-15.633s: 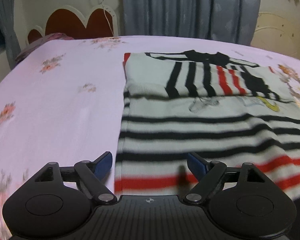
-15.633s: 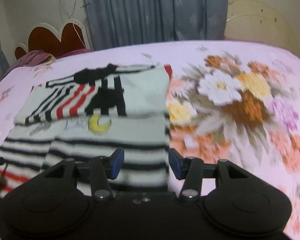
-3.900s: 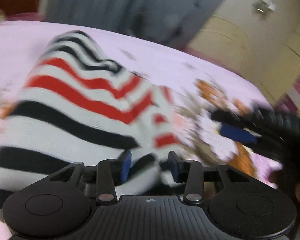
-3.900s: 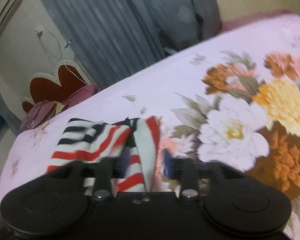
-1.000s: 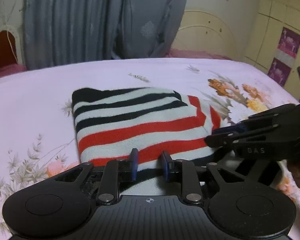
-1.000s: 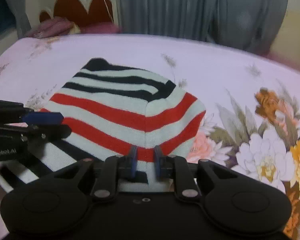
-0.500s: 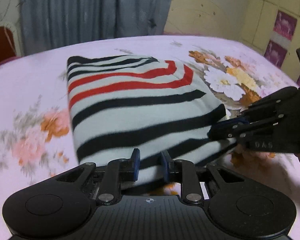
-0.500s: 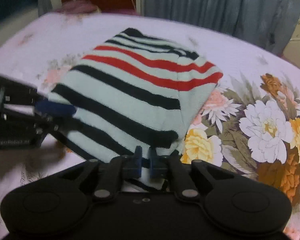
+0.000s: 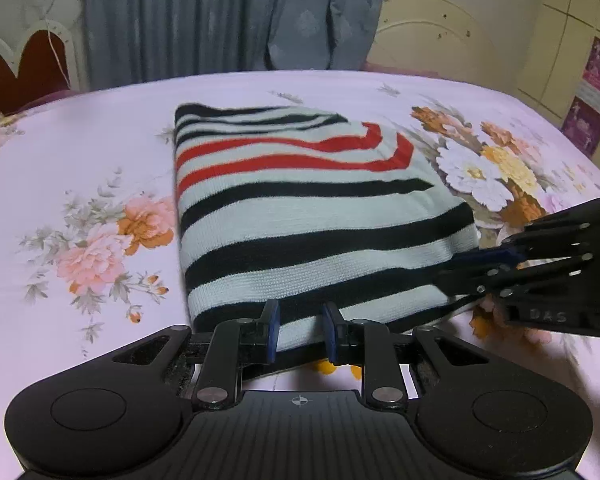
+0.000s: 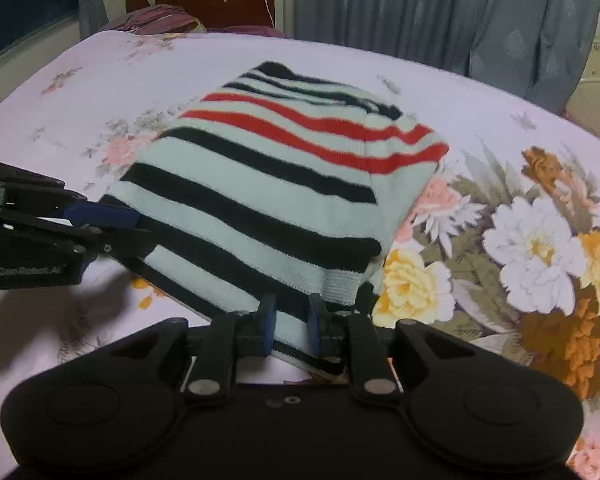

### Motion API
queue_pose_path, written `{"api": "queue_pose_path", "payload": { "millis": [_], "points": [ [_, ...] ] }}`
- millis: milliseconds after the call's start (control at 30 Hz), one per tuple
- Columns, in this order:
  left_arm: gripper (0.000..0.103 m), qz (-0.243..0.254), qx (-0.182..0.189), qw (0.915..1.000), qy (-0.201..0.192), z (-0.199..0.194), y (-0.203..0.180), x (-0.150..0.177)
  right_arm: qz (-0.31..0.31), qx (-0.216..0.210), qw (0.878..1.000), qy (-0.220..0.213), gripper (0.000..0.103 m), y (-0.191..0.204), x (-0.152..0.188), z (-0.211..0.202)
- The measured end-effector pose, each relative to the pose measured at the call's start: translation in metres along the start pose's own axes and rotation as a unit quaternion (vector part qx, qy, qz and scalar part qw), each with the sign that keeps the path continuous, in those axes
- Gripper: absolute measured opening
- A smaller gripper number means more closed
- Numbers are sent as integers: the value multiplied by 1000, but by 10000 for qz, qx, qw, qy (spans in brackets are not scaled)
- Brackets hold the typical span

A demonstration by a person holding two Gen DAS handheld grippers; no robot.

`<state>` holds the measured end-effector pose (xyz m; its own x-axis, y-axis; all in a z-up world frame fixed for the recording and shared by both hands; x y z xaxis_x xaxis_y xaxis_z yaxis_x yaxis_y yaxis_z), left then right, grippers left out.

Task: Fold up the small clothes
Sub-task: 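Press the folded sweater flat with both grippers, then open them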

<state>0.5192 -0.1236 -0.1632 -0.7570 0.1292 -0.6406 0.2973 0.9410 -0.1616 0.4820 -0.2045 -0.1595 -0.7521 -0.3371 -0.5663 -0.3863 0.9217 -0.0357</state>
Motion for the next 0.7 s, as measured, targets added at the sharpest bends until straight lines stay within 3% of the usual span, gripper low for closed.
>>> {"api": "queue_pose_path", "payload": {
  "millis": [100,200,700],
  "points": [
    [24,47,-96,9999,5,-2,-2,1,142,-19,9994,-317,17,-2,-4,-19],
    [24,18,-139,9999,38,2,-3,4,176,-3,9998,17,14,-8,6,-1],
    [25,176,-428,9989,66,-2,-12,1,258,-285,9992,-135,15,-11,9,1]
  ]
}}
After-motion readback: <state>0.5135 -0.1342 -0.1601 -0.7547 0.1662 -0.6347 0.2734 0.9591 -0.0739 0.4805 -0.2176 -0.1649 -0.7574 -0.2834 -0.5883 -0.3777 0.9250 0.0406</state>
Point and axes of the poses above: each gripper's, at about its wrist camera, not at the fingertips, and z roughly the way its jaws point, y to its left, x to its underside, the point moved 5 cm from there along z, roughly the way its jaws point, and after that the axes turned 4 degrees about -z, right-handed, at the moved point
